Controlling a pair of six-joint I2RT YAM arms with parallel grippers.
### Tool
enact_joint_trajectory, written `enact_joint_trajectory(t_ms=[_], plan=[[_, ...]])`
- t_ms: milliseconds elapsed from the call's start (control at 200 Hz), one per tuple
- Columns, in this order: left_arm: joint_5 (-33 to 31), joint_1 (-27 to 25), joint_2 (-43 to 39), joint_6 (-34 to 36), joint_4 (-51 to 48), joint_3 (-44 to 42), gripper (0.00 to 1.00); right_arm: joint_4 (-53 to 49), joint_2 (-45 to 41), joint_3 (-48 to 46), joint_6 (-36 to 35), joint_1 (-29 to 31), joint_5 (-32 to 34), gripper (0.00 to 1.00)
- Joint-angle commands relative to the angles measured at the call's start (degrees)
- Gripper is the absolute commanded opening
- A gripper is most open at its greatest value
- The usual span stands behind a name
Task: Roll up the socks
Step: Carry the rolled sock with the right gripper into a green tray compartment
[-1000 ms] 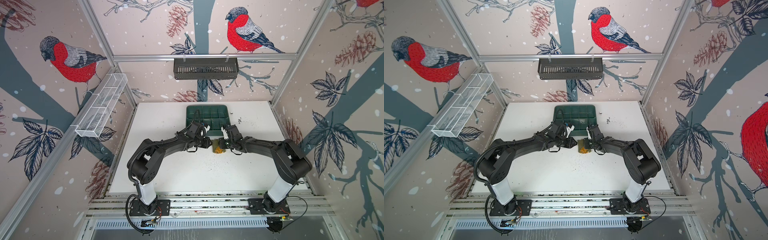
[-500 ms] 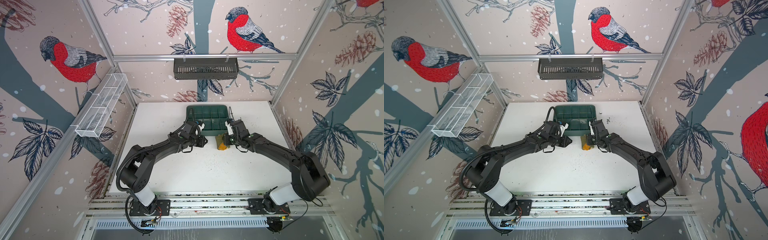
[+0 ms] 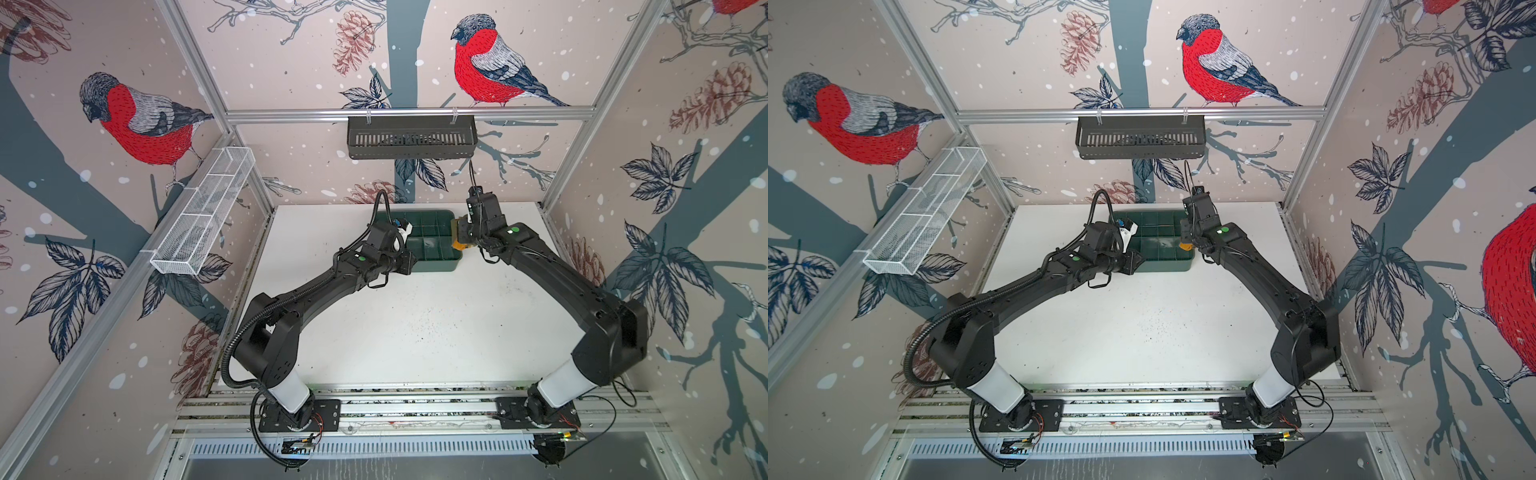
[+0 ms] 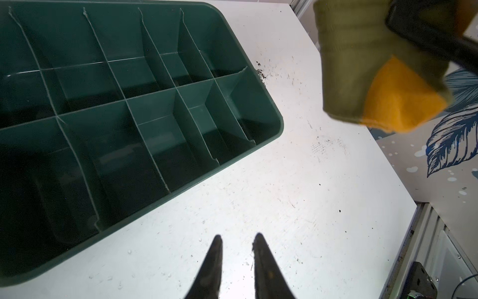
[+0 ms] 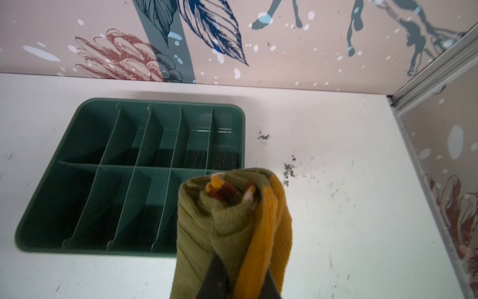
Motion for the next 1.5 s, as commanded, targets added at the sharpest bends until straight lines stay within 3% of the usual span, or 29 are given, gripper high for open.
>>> enact_joint_trajectory(t_ms=[0,135,355,1026,1491], plan=[[-0.2,0.2,-0.9,1.5,-1.6,0.2,0.24,-5.8,5.0,5.9,-2.3,-0.4,6.9,0.0],[0.0,0.5,-1.7,1.9,-2.1,-0.3,0.24,-11.0,13.2,13.7,-2.8,-0.1,12.0,0.0],[0.9,1.7,-3.1,2.1,-1.8,-2.1,0.25,-14.2,18.7,19.3,-3.0,1.2,12.5,0.0],[1.9,2.8,-5.5,1.8,-0.3,-5.3,0.25,-18.6,27.8,24.2,-4.2,6.1,19.0,0.0],[2.6,3.2,-6.5,1.7,0.7,-6.8,0.25,-20.0,31.2,24.6,-5.3,7.8,26.9,0.0]])
